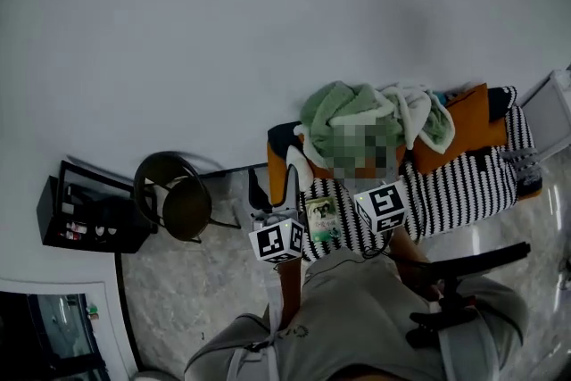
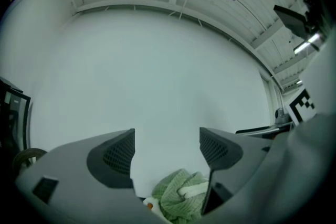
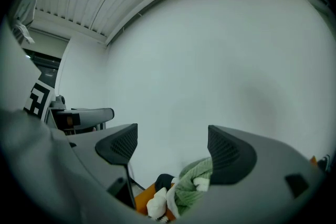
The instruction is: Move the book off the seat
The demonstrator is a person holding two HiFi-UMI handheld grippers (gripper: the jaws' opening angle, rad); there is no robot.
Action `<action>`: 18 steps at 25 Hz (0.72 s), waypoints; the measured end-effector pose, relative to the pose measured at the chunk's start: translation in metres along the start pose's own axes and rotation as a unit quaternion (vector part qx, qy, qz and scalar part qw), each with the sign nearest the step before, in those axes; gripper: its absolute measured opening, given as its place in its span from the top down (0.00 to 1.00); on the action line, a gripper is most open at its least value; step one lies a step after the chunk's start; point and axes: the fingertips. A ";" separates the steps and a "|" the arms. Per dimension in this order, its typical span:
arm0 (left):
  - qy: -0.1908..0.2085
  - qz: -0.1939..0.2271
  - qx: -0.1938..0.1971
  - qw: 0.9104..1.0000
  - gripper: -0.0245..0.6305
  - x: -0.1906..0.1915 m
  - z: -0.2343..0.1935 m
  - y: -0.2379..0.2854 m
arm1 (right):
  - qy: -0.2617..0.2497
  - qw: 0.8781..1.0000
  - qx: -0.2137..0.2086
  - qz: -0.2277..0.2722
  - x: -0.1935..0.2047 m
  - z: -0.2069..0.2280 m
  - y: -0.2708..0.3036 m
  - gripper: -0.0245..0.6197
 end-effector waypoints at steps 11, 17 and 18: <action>0.040 -0.112 -0.013 0.993 0.39 0.144 -0.029 0.005 | 0.023 0.996 -0.020 -0.087 0.151 -0.015 0.042 0.34; 0.023 -0.190 -0.011 0.981 0.39 0.261 -0.046 -0.015 | 0.037 0.988 -0.019 -0.146 0.275 -0.018 0.042 0.34; 0.016 -0.205 -0.013 0.978 0.39 0.284 -0.050 -0.021 | 0.044 0.986 -0.019 -0.158 0.298 -0.019 0.038 0.34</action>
Point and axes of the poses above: the fingertips, and each gripper's own axes: y forward along the fingers, z to its right, x out of its underside, and after that the axes turned 4 degrees about z, right-handed
